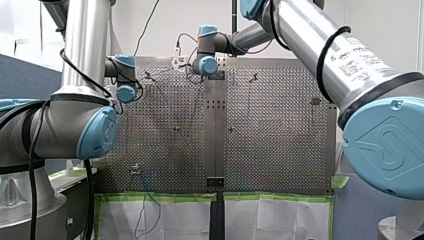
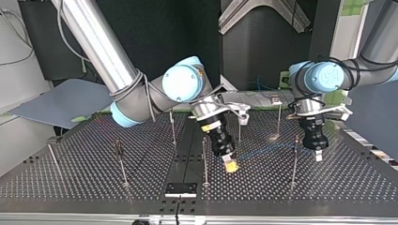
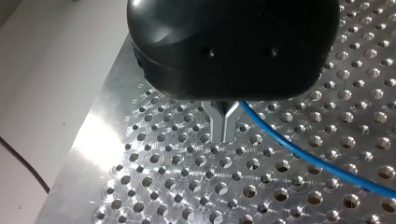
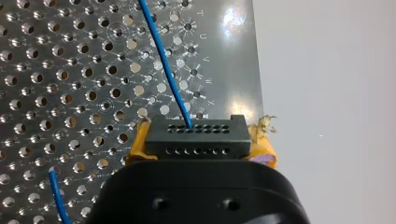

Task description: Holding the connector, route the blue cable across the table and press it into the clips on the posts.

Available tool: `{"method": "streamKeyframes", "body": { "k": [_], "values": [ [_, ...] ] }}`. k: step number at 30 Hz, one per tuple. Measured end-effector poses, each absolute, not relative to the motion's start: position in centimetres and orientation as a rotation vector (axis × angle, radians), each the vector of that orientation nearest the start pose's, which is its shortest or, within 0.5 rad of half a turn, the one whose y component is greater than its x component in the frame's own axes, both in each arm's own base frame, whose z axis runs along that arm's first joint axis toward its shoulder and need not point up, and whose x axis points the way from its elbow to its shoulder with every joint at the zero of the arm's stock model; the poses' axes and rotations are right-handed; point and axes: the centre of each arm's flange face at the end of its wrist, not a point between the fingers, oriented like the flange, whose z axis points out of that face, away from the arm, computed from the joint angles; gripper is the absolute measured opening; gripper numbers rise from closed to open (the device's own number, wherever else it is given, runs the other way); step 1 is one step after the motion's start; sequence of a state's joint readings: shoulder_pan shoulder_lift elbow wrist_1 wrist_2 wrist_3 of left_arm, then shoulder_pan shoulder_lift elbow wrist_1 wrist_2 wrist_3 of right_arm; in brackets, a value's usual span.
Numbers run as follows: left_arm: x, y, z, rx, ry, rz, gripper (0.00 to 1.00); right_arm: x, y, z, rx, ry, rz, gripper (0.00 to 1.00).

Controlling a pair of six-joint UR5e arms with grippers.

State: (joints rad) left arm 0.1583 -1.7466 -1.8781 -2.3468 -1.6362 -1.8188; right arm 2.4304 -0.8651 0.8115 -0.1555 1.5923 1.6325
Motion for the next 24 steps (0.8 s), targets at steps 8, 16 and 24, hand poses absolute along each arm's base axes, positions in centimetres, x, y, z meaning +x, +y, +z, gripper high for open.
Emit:
{"method": "streamKeyframes", "body": {
  "k": [8, 16, 24],
  "values": [
    [55.7, -3.8, 32.9, -0.356, 1.255, -0.079, 0.0, 68.4, -40.8, 42.7, 1.594, -0.667, 1.989, 0.0],
    [54.9, -3.7, 32.9, -0.375, 1.305, -0.059, 1.0, 68.9, -40.4, 40.7, 1.648, -0.684, 1.956, 0.0],
    [53.2, -4.1, 35.1, -0.416, 1.305, -0.039, 1.0, 68.7, -40.8, 39.9, 1.656, -0.714, 1.925, 0.0]
  ]
}}
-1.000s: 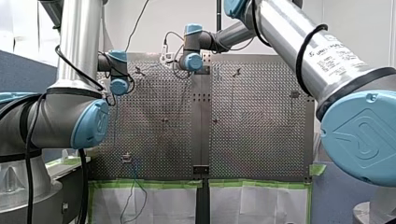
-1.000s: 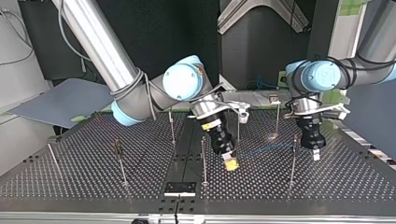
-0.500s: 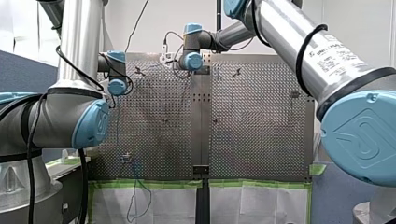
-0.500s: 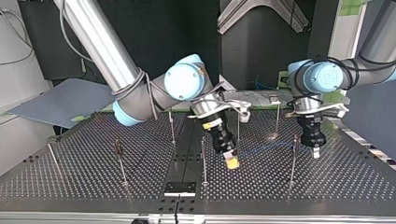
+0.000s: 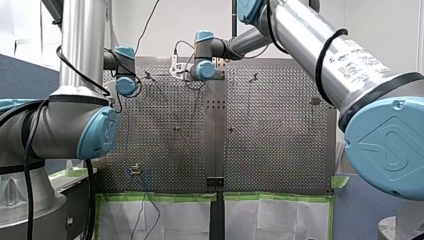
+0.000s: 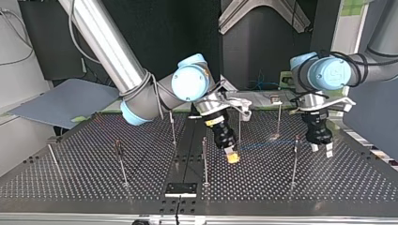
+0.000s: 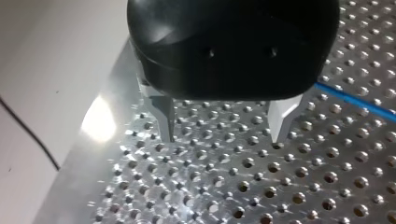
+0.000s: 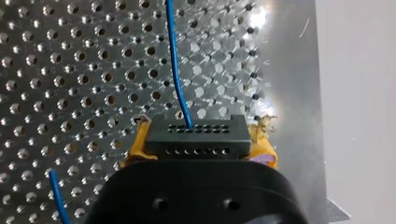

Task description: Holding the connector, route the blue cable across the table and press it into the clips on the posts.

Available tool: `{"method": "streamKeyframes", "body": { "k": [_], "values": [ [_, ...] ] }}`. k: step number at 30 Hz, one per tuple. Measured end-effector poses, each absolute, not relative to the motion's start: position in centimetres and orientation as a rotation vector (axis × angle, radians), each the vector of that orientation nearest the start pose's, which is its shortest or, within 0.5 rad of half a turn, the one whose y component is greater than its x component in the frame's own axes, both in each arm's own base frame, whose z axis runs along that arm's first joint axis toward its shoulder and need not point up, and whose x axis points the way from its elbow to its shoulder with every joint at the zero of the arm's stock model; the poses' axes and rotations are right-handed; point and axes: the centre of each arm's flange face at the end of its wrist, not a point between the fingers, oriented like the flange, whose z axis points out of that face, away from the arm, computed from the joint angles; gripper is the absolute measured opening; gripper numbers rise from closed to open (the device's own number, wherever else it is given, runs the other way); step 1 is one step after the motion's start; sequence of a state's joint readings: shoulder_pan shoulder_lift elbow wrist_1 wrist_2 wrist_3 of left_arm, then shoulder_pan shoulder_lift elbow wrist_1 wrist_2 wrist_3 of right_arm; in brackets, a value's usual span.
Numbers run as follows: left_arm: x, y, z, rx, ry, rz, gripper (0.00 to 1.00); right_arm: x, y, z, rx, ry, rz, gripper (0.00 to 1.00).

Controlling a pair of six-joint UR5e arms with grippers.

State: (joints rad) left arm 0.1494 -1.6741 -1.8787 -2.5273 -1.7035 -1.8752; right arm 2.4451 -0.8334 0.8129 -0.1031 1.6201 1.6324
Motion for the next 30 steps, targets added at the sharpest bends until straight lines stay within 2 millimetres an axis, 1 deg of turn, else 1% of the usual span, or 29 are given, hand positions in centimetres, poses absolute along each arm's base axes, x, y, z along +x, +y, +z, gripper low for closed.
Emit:
{"method": "streamKeyframes", "body": {
  "k": [3, 7, 10, 17, 22, 30],
  "values": [
    [52.8, -4.5, 35.2, -0.412, 1.325, -0.043, 1.0, 68.7, -41.0, 39.3, 1.664, -0.723, 1.912, 0.0],
    [51.9, -5.4, 34.8, -0.395, 1.368, -0.044, 1.0, 68.8, -41.2, 38.3, 1.678, -0.733, 1.897, 0.0],
    [51.0, -6.0, 34.6, -0.39, 1.395, -0.05, 1.0, 68.8, -41.3, 37.8, 1.684, -0.737, 1.89, 0.0],
    [48.2, -6.9, 34.2, -0.399, 1.449, -0.065, 1.0, 68.8, -41.5, 37.5, 1.687, -0.74, 1.885, 0.0],
    [46.4, -7.3, 34.6, -0.404, 1.473, -0.075, 1.0, 68.8, -41.5, 37.4, 1.688, -0.741, 1.883, 0.0],
    [43.9, -8.4, 36.0, -0.378, 1.502, -0.105, 1.0, 68.7, -41.5, 37.3, 1.695, -0.743, 1.879, 0.0]
  ]
}}
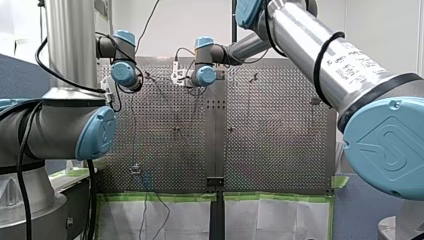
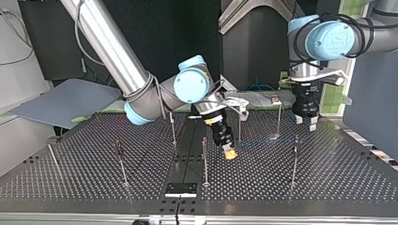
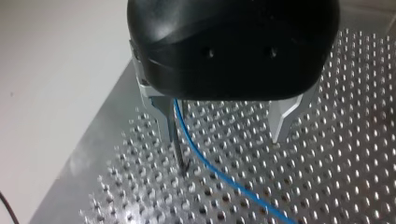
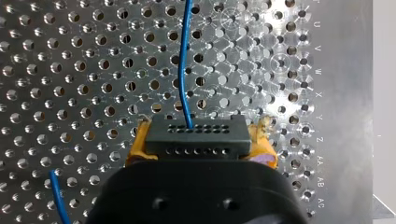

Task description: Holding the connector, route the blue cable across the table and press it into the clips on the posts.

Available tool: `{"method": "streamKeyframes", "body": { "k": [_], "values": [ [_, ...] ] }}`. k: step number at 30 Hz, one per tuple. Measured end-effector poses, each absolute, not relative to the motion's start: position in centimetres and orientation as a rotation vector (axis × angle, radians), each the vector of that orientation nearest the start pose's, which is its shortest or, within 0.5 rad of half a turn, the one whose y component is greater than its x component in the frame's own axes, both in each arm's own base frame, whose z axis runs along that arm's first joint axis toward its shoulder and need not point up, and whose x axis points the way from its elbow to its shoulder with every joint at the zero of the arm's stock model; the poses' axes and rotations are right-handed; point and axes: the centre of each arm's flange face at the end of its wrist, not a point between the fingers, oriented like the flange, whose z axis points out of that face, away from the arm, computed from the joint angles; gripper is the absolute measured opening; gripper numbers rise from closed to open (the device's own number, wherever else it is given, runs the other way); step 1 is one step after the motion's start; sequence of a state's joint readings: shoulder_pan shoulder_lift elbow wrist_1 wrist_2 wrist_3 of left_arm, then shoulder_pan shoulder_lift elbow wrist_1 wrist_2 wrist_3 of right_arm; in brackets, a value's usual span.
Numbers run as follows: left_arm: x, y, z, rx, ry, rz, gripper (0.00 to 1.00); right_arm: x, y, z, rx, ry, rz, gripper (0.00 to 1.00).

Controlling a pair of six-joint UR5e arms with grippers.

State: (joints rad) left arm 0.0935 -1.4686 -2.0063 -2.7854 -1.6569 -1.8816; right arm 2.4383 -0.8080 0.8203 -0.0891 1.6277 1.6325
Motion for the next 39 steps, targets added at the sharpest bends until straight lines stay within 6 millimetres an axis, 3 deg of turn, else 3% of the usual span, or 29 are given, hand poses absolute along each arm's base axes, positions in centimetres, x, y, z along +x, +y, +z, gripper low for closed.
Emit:
{"method": "streamKeyframes", "body": {
  "k": [11, 18, 39],
  "values": [
    [41.0, -10.3, 38.6, -0.294, 1.521, -0.119, 1.0, 68.7, -41.5, 37.2, 1.699, -0.745, 1.875, 0.0],
    [40.4, -11.9, 38.9, -0.2, 1.53, -0.128, 1.0, 68.7, -41.6, 37.1, 1.701, -0.745, 1.874, 0.0],
    [43.4, -14.6, 38.6, -0.15, 1.418, -0.136, 1.0, 68.8, -41.6, 36.8, 1.705, -0.747, 1.871, 0.0]
  ]
}}
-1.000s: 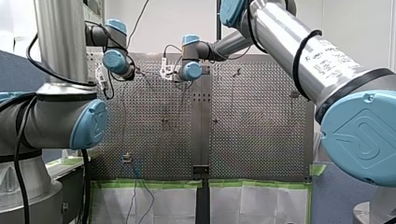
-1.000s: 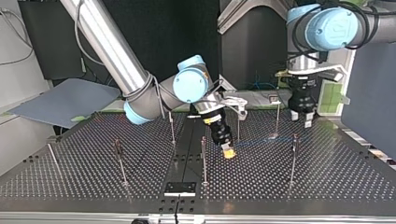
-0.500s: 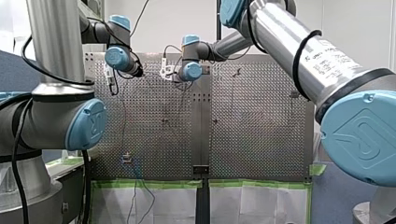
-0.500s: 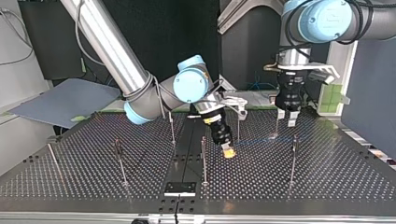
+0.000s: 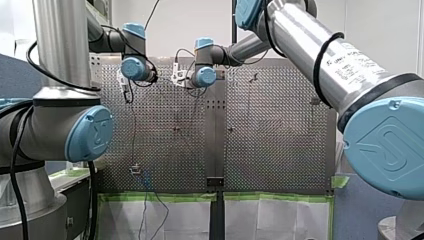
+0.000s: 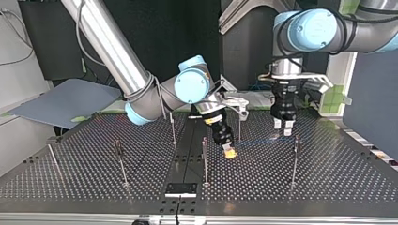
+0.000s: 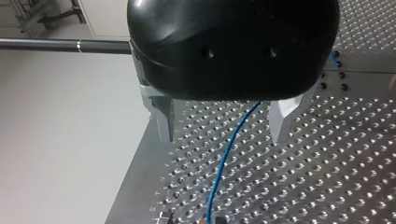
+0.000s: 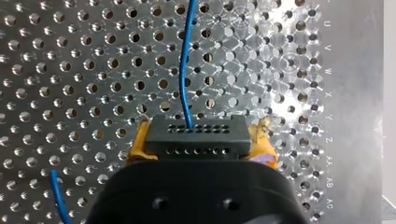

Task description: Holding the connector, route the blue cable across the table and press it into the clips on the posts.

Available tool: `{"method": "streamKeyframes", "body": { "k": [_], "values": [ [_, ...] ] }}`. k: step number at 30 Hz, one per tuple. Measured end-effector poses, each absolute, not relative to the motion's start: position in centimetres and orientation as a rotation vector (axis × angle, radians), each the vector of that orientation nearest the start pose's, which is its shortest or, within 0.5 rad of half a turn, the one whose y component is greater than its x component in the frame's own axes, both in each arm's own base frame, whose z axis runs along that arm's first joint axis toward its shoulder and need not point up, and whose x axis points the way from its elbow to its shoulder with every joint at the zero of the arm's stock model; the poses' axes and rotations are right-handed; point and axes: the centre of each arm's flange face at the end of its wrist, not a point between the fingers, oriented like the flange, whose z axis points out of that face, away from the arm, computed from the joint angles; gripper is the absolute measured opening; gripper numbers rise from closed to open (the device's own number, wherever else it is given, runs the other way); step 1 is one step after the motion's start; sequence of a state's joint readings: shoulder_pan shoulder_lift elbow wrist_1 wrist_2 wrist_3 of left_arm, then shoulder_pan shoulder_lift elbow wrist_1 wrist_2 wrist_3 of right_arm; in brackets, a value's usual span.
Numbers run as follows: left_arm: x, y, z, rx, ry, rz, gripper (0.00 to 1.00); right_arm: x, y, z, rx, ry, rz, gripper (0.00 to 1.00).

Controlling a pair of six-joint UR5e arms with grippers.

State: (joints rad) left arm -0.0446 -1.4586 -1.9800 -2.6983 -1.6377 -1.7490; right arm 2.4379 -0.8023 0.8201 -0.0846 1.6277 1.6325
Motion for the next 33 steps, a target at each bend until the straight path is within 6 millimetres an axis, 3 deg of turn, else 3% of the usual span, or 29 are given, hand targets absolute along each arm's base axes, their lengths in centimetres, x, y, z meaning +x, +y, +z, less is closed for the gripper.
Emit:
{"method": "streamKeyframes", "body": {
  "k": [20, 27, 29, 31, 32, 33],
  "values": [
    [49.0, -15.6, 38.7, -0.169, 1.354, -0.107, 1.0, 68.6, -41.8, 36.8, 1.706, -0.75, 1.866, 0.0],
    [49.4, -15.4, 38.7, -0.173, 1.351, -0.093, 1.0, 68.3, -42.2, 36.7, 1.704, -0.755, 1.859, 0.0],
    [49.4, -15.4, 38.7, -0.172, 1.351, -0.094, 0.95, 68.3, -42.3, 36.7, 1.705, -0.756, 1.857, 0.0],
    [49.4, -15.4, 38.7, -0.17, 1.351, -0.098, 0.72, 68.3, -42.3, 36.7, 1.706, -0.756, 1.857, 0.0],
    [49.4, -15.4, 38.7, -0.169, 1.352, -0.103, 0.72, 68.3, -42.3, 36.7, 1.706, -0.756, 1.856, 0.0],
    [49.4, -15.5, 38.7, -0.168, 1.352, -0.106, 0.53, 68.3, -42.3, 36.7, 1.706, -0.756, 1.856, 0.0]
  ]
}}
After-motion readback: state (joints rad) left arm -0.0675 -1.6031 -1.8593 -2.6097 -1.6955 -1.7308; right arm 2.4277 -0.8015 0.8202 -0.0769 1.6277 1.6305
